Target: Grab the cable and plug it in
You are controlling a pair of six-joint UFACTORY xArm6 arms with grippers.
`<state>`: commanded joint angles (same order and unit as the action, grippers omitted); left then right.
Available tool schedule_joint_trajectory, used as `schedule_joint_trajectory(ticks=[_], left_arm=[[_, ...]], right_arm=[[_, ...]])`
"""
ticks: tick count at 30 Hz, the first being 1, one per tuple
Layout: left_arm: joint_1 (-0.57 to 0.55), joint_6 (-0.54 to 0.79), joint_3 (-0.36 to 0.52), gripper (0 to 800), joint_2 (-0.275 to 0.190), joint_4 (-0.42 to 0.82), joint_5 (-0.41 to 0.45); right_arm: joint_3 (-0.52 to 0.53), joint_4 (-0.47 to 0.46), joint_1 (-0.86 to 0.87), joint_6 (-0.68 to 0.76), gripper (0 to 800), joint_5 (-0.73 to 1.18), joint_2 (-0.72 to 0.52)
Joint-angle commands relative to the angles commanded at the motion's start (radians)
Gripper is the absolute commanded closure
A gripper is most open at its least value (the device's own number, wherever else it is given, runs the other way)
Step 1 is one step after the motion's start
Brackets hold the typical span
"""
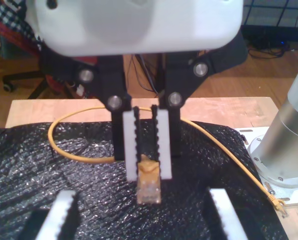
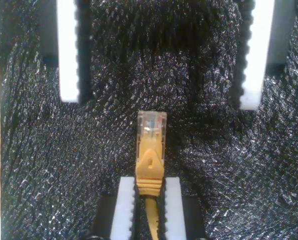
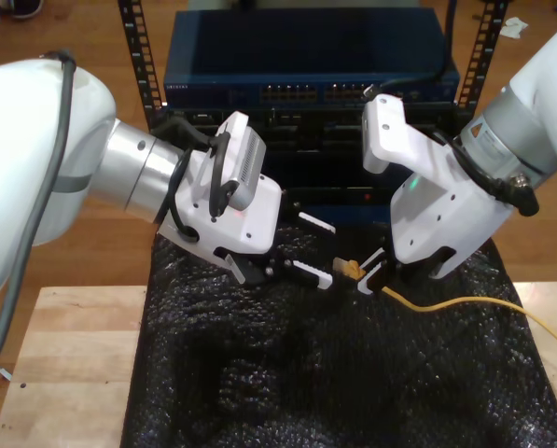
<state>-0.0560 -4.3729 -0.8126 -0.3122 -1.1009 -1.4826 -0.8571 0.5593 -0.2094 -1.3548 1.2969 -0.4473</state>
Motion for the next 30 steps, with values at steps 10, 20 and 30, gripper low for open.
schedule_joint_trajectory(ticks=[10,20,30], left_arm=[[-0.002,0.000,0.003,253,0.000,0.000,-0.006],[-0.002,0.003,0.008,334,0.002,0.002,-0.005],[-0.002,0.008,0.009,413,0.002,0.002,-0.005]], right_arm=[[-0.003,0.008,-0.003,0.000,778,-0.009,0.005],[-0.003,0.009,-0.008,0.000,779,-0.026,0.020],[-0.003,0.011,-0.015,-0.002,778,-0.026,0.020]])
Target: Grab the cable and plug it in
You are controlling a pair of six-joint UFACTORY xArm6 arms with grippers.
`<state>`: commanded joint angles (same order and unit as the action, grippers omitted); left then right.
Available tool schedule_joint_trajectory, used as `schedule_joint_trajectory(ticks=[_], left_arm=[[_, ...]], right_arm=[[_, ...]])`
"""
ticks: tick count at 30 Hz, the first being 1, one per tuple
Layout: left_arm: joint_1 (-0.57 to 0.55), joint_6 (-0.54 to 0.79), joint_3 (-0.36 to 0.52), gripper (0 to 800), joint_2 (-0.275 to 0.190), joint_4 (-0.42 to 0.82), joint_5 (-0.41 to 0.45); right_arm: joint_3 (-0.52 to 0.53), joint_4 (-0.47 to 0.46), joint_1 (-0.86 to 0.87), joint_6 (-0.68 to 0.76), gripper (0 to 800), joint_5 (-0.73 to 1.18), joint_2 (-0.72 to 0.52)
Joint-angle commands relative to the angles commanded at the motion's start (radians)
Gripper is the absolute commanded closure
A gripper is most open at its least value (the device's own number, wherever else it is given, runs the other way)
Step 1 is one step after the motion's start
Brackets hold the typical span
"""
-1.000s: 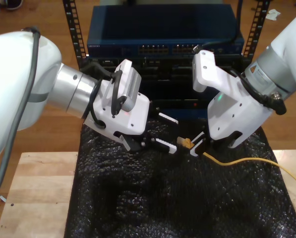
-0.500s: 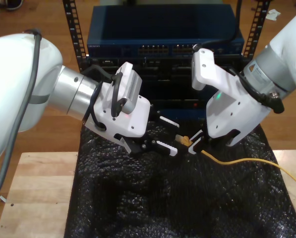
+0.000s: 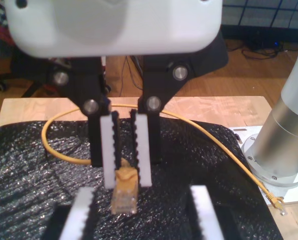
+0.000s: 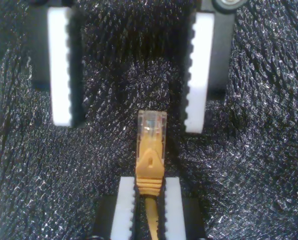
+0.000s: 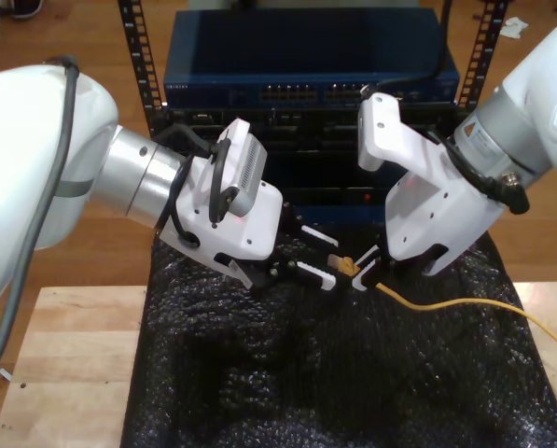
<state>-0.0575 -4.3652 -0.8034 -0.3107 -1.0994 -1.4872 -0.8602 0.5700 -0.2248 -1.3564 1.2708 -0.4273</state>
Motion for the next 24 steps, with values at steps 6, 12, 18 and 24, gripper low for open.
schedule_joint_trajectory(ticks=[6,12,18,24], left_arm=[[0.000,0.009,0.002,438,0.000,0.000,0.000],[-0.002,0.012,0.006,477,0.002,0.000,0.002],[-0.002,0.012,0.006,569,0.002,0.000,0.002],[-0.002,0.012,0.011,744,0.002,0.002,0.005]], right_arm=[[0.000,0.000,-0.002,-0.003,779,0.000,0.000],[0.000,0.002,-0.006,-0.003,779,0.000,0.000],[0.000,0.002,-0.009,-0.003,779,0.000,-0.003],[0.000,0.002,-0.012,-0.003,779,0.000,-0.003]])
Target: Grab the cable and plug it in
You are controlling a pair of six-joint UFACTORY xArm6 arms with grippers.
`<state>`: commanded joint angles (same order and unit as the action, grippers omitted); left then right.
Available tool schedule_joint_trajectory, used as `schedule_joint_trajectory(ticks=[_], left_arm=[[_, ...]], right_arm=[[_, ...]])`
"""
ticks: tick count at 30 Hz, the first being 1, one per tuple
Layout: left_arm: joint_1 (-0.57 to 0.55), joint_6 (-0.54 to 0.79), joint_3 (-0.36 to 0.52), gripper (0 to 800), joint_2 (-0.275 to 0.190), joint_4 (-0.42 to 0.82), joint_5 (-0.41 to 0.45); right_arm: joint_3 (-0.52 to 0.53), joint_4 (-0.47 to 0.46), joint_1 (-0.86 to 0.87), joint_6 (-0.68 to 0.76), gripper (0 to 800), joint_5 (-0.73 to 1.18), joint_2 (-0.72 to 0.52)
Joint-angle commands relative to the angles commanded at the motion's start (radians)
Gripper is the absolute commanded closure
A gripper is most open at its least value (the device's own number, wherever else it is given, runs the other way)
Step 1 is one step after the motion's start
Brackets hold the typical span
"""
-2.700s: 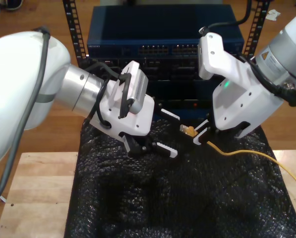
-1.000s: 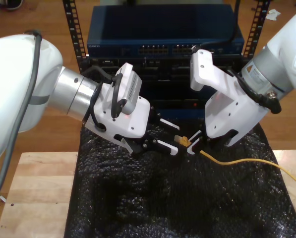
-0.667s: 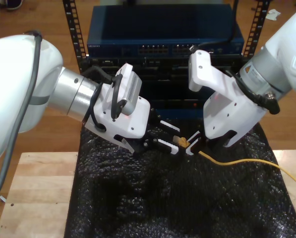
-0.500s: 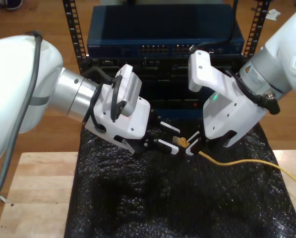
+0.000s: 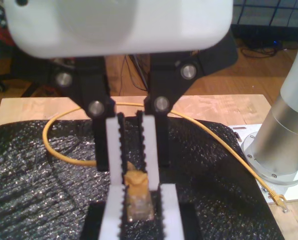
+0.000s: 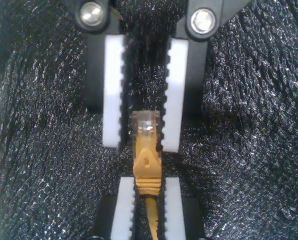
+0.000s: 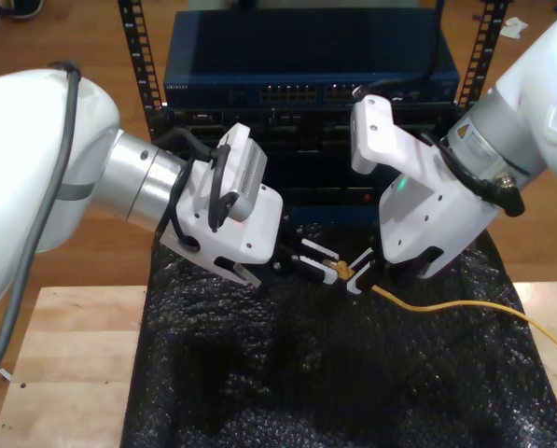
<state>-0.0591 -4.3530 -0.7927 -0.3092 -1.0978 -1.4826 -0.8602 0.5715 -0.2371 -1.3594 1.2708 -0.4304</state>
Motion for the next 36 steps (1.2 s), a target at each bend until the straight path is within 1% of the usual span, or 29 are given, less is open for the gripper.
schedule_joint_trajectory(ticks=[1,3,4,5,6,7,10,12,15,18,22,26,28,31,36], left_arm=[[-0.002,0.000,0.002,772,0.000,0.000,0.003],[-0.002,0.000,0.002,786,0.000,0.000,0.003],[-0.002,0.000,0.002,792,0.000,0.000,0.003],[-0.002,0.000,0.002,795,0.000,0.000,0.002],[-0.002,0.000,0.002,797,0.000,0.000,0.000],[-0.002,-0.002,0.002,797,0.000,0.000,0.000],[0.002,0.000,0.000,797,0.000,0.000,0.003],[0.003,-0.002,-0.002,797,0.003,0.000,-0.003],[0.003,-0.005,-0.005,797,0.018,-0.002,-0.018],[0.005,-0.006,-0.009,798,0.028,-0.002,-0.071],[0.043,-0.009,-0.015,799,0.037,-0.009,-0.094],[0.092,-0.029,-0.035,798,0.046,-0.060,-0.132],[0.137,-0.057,-0.037,798,0.066,-0.087,-0.163],[0.190,-0.091,-0.061,799,0.115,-0.104,-0.219],[0.247,-0.124,-0.101,799,0.169,-0.133,-0.324]], right_arm=[[0.000,0.000,-0.002,0.000,776,0.002,0.000],[0.000,0.000,-0.002,0.000,760,0.002,0.000],[0.000,0.000,-0.002,0.000,745,0.002,0.000],[0.000,0.000,-0.002,0.000,711,0.002,0.000],[0.000,0.000,-0.002,-0.002,636,0.002,-0.002],[0.000,0.002,-0.003,-0.002,530,0.002,0.000],[-0.002,0.023,-0.012,-0.009,295,0.003,0.000],[-0.008,0.026,-0.011,-0.029,102,0.003,-0.002],[-0.034,0.026,-0.005,-0.055,53,0.002,-0.006],[-0.044,0.025,-0.003,-0.069,4,0.002,-0.015],[-0.068,0.023,-0.002,-0.075,2,0.006,-0.021],[-0.100,0.025,-0.003,-0.089,2,0.008,-0.037],[-0.106,0.023,-0.002,-0.092,2,0.005,-0.066],[-0.106,0.023,-0.003,-0.098,3,0.005,-0.120],[-0.101,0.025,-0.008,-0.198,3,0.002,-0.193]])
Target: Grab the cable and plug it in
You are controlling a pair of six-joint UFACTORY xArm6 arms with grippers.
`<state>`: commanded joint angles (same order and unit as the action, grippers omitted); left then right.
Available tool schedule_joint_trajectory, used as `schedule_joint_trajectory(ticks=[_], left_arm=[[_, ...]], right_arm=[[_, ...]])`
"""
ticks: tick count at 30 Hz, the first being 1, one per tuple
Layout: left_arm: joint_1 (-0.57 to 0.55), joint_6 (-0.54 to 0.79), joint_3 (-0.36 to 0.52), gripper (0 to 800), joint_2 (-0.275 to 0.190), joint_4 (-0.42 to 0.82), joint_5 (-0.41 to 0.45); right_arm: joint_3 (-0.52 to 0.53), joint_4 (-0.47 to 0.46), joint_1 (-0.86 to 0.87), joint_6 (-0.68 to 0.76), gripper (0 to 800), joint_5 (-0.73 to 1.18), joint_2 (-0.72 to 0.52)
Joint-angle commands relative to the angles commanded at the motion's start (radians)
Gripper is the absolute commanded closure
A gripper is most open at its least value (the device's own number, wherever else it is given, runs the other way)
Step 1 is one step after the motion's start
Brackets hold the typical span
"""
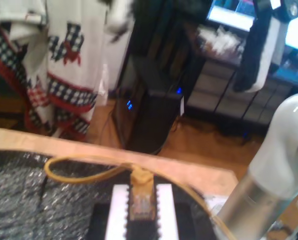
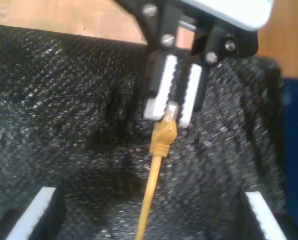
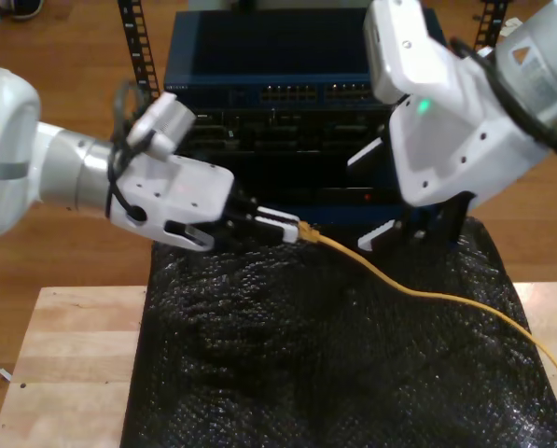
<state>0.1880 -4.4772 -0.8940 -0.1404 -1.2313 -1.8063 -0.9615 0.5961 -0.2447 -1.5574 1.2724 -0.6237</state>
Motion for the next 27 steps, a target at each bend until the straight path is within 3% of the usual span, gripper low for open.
schedule_joint_trajectory(ticks=[9,27], left_arm=[[0.064,-0.055,-0.015,799,0.069,-0.074,-0.157],[0.069,-0.135,-0.031,799,0.175,-0.161,-0.374]], right_arm=[[0.021,0.002,-0.029,-0.091,2,-0.031,-0.101],[0.227,-0.003,-0.269,-0.203,4,-0.459,-0.201]])
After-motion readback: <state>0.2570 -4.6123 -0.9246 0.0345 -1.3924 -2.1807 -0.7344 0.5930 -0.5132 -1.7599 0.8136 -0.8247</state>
